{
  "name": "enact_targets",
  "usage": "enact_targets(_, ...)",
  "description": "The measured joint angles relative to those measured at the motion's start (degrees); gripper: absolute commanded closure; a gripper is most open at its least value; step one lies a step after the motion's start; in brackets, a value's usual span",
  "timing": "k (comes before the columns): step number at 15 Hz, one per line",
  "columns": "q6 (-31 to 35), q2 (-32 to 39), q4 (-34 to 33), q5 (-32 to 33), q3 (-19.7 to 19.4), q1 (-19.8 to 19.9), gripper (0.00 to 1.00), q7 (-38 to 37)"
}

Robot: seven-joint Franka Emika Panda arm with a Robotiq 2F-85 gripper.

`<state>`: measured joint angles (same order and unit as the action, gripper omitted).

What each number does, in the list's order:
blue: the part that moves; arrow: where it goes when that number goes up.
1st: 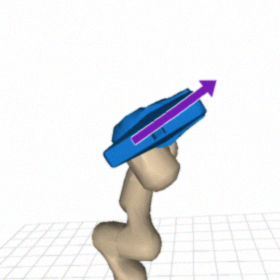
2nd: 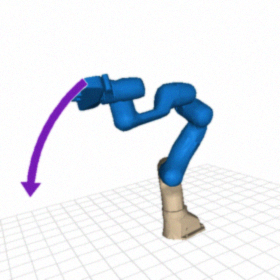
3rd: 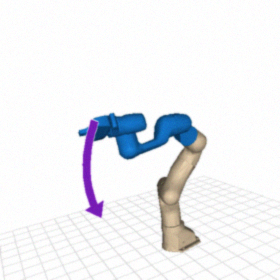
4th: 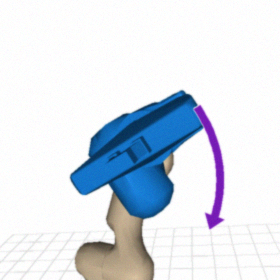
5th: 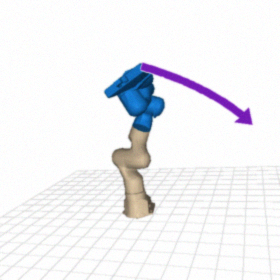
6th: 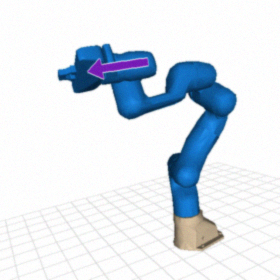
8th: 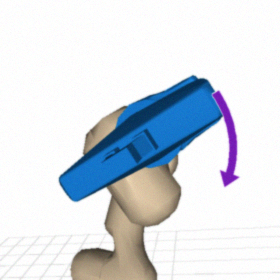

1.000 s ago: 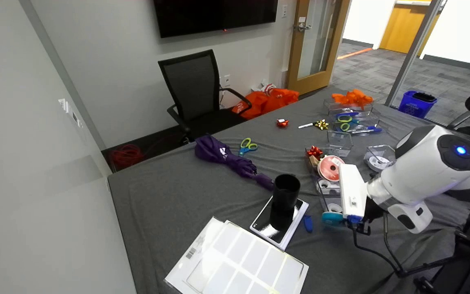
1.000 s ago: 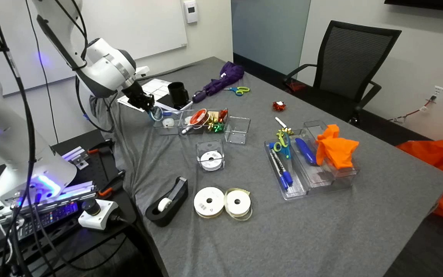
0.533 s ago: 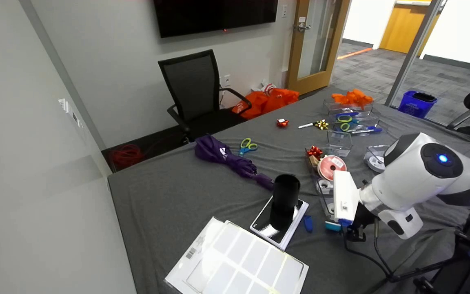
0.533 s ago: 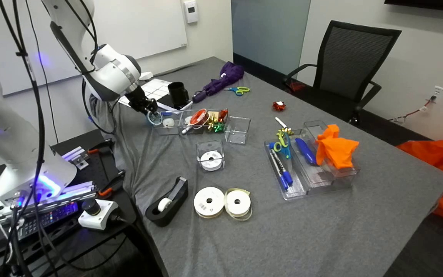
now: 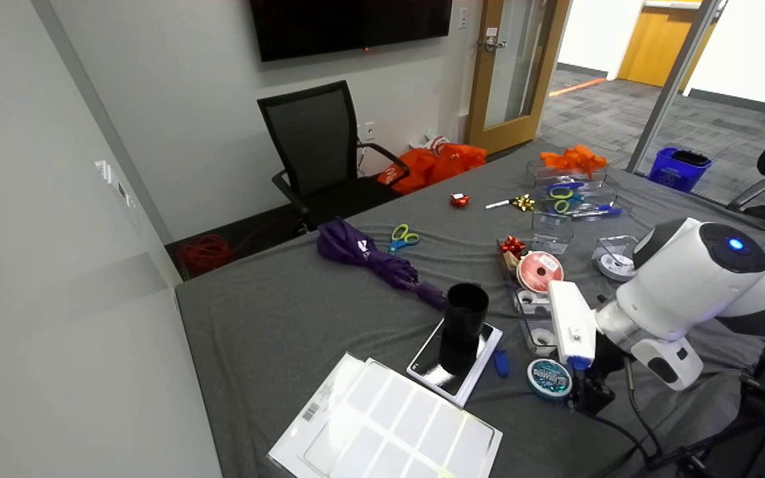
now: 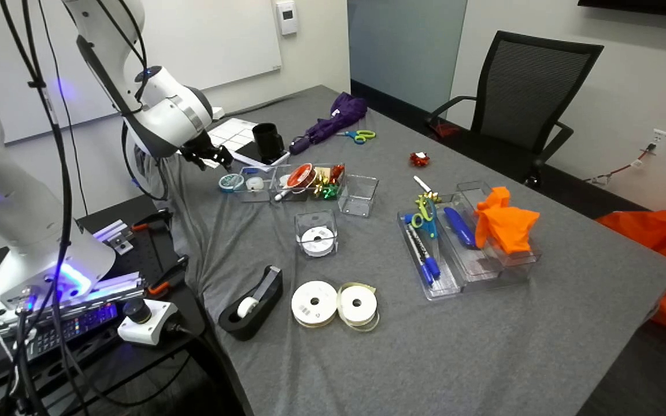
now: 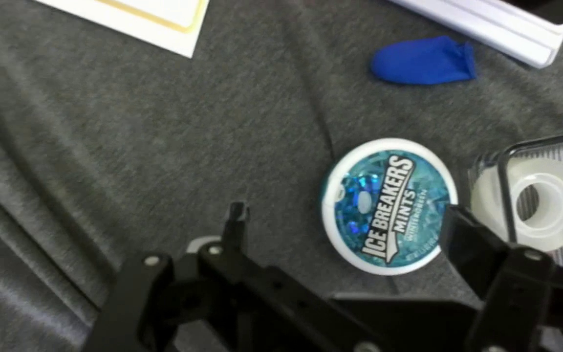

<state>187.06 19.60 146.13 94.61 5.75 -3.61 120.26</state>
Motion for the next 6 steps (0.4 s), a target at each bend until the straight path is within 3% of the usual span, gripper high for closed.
enact_targets(6,-2.7,-0.5,7.0,-3.4,-2.3,-0.2,0.00,0.2)
